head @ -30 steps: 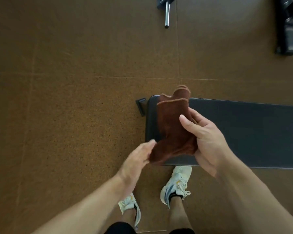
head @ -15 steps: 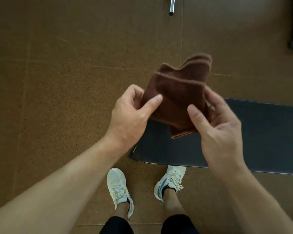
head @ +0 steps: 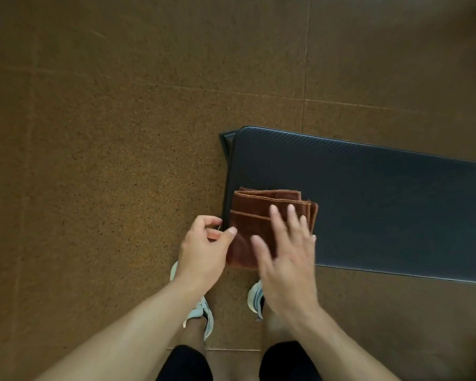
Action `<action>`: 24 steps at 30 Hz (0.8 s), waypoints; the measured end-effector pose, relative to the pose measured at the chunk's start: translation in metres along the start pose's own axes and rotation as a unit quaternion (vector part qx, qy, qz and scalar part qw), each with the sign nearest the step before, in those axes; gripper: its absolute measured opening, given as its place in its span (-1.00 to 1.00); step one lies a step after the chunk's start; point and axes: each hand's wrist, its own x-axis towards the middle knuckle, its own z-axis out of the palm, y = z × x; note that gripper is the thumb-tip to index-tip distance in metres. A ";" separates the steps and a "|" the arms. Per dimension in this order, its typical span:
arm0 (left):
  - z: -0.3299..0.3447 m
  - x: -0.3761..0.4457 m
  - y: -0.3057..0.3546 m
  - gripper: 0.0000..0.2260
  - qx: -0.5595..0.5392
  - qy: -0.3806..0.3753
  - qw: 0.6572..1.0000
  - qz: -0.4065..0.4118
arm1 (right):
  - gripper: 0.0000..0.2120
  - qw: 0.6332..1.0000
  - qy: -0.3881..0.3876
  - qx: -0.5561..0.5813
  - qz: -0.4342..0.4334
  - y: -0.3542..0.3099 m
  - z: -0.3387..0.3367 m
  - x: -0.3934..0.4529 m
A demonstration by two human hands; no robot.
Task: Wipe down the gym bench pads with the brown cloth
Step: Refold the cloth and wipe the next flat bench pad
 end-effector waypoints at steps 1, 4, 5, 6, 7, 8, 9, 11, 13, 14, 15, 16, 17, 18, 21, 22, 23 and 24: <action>-0.003 0.003 0.000 -0.81 -0.002 0.026 1.000 0.011 | -0.35 0.998 -0.030 -0.052 -0.013 0.000 0.013 0.008; -0.009 0.013 0.005 -0.85 -0.015 0.083 0.995 0.045 | -0.25 0.989 0.013 -0.136 -0.064 -0.003 0.037 0.040; -0.011 0.017 0.008 -0.85 -0.020 0.090 0.994 0.056 | -0.24 0.983 0.034 -0.155 -0.091 -0.006 0.037 0.056; -0.012 0.022 0.011 -0.83 -0.022 0.093 0.993 0.064 | -0.23 0.976 0.047 -0.175 -0.118 -0.010 0.035 0.073; -0.012 0.026 0.014 -0.82 -0.019 0.092 0.993 0.069 | -0.22 0.970 0.054 -0.194 -0.139 -0.016 0.029 0.092; -0.011 0.030 0.017 -0.80 -0.016 0.089 0.993 0.071 | -0.22 0.964 0.057 -0.208 -0.153 -0.023 0.023 0.110; -0.010 0.034 0.020 -0.78 -0.015 0.085 0.994 0.070 | -0.23 0.962 0.059 -0.215 -0.159 -0.033 0.015 0.129; -0.008 0.040 0.026 -0.73 -0.020 0.078 0.995 0.066 | -0.24 0.967 0.053 -0.205 -0.143 -0.053 0.005 0.160; -0.005 0.043 0.032 -0.68 -0.018 0.068 0.995 0.066 | -0.26 0.971 0.068 -0.198 -0.116 -0.063 0.005 0.171; -0.005 0.044 0.035 -0.66 -0.015 0.064 0.995 0.069 | -0.28 0.972 0.082 -0.189 -0.108 -0.062 0.009 0.165; -0.006 0.043 0.038 -0.66 -0.018 0.061 0.995 0.072 | -0.29 0.973 0.102 -0.177 -0.107 -0.058 0.016 0.151; -0.007 0.042 0.041 -0.67 -0.025 0.058 0.995 0.076 | -0.31 0.973 0.120 -0.163 -0.110 -0.051 0.023 0.129; -0.009 0.041 0.043 -0.68 -0.030 0.054 0.995 0.078 | -0.32 0.973 0.130 -0.154 -0.114 -0.041 0.031 0.100; -0.011 0.038 0.044 -0.68 -0.032 0.048 0.995 0.078 | -0.34 0.974 0.119 -0.154 -0.118 -0.028 0.041 0.068; -0.014 0.027 0.042 -0.64 -0.015 0.028 0.997 0.077 | -0.34 0.973 0.057 -0.193 -0.108 0.003 0.060 0.005; -0.014 0.024 0.040 -0.62 -0.009 0.022 0.997 0.080 | -0.33 0.974 0.041 -0.195 -0.106 0.007 0.059 0.010; -0.013 0.022 0.038 -0.61 -0.003 0.017 0.996 0.088 | -0.32 0.974 0.037 -0.196 -0.108 0.005 0.053 0.026; -0.013 0.021 0.036 -0.59 0.006 0.011 0.995 0.101 | -0.32 0.973 0.042 -0.196 -0.113 -0.001 0.043 0.049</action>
